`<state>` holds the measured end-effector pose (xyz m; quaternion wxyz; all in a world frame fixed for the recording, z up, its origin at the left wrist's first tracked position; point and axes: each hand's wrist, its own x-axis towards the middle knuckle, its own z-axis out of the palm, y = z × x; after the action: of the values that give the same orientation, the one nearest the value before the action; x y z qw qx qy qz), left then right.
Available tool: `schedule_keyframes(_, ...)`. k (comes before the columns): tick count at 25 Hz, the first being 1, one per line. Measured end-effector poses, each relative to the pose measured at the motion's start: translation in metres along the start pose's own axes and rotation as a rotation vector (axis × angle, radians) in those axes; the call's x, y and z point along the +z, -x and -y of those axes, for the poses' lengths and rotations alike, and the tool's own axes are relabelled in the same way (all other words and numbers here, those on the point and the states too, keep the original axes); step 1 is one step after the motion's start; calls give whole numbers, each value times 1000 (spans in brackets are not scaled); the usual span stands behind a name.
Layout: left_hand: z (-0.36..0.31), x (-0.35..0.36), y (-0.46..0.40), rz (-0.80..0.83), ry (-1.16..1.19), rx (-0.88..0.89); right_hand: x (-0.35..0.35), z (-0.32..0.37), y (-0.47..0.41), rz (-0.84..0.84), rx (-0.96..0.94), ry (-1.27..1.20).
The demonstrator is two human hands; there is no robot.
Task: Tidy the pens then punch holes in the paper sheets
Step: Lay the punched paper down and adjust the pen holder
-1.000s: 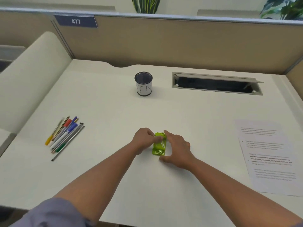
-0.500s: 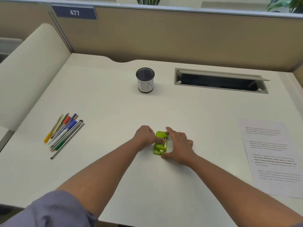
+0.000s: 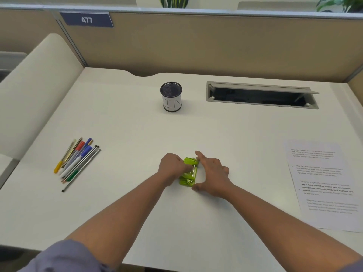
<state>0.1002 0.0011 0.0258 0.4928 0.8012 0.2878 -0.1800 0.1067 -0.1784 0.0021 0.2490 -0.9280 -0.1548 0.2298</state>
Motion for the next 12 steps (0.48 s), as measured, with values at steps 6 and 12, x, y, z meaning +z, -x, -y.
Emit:
schedule_keyframes(6,-4,-35,-5,-42,96,-10,-3,-6,7,15,1,-33)
schedule_keyframes(12,8,-79,-16,-111,14,-21,-6,-6,8,12,4,-78)
